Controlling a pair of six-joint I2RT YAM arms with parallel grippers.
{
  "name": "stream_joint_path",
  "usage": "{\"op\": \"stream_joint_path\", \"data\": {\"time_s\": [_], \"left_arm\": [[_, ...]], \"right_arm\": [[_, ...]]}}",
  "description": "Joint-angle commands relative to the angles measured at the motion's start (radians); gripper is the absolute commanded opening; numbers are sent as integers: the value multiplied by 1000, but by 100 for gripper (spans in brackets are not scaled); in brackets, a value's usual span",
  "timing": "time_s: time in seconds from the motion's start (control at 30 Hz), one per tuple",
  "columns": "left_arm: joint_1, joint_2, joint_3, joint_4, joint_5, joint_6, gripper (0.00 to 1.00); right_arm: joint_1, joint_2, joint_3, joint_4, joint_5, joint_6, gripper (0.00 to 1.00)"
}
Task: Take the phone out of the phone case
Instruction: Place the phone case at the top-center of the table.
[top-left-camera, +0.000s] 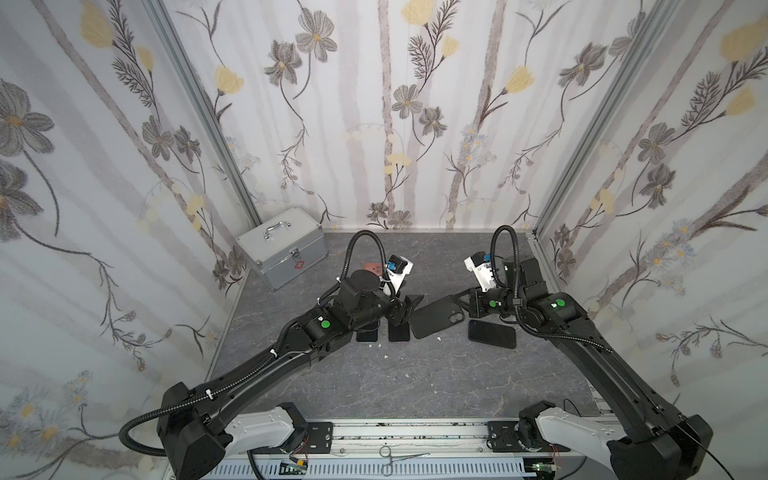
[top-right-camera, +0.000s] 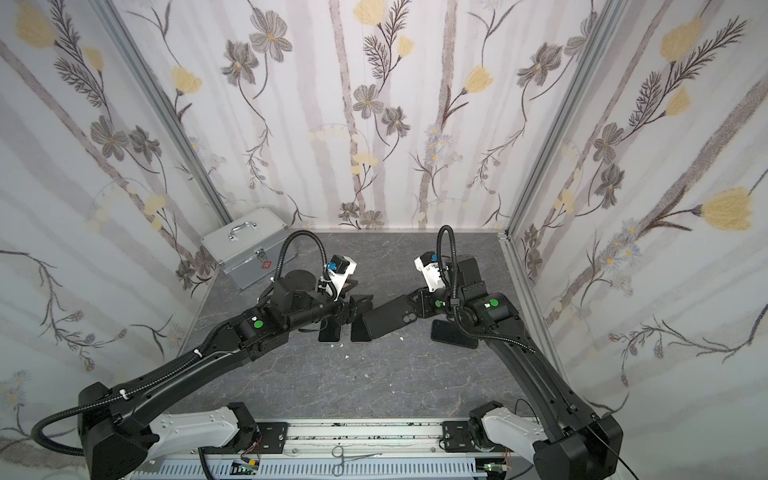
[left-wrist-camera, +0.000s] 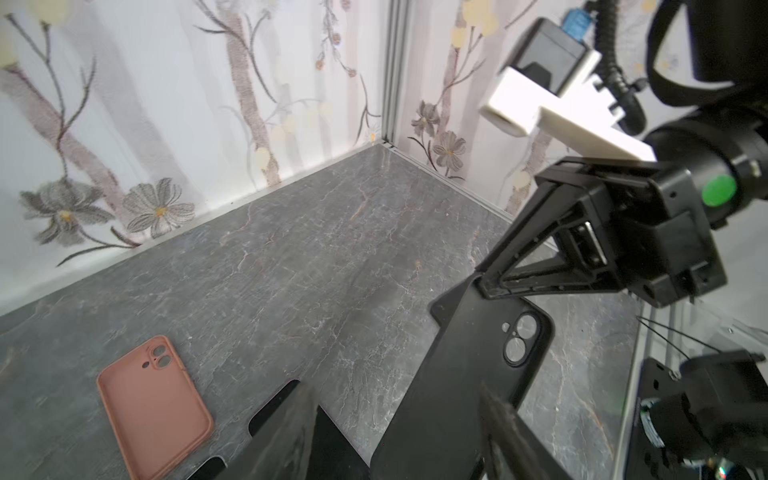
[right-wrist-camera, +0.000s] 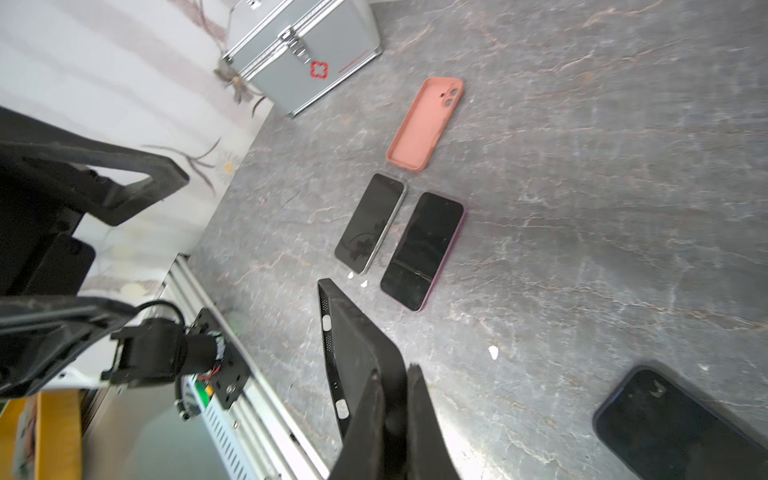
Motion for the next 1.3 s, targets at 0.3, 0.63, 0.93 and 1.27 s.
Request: {"op": "stream_joint_path", "data": {"time_s": [0.3,0.63,0.93,1.27], "left_arm": [[-83,32,59,-176,43,138,53],[-105,80,78,-213,20,162,38],[-107,82,72,-223,0,168,26],[-109,120,78,-226,6,170,15]], "right_arm": [[42,10,57,-83,-136,-43,0],[47,3,63,-90,-135,-44,0],[49,12,67,-86,-155,-44,0],[62,25,68,-64,-181,-44,0]]}}
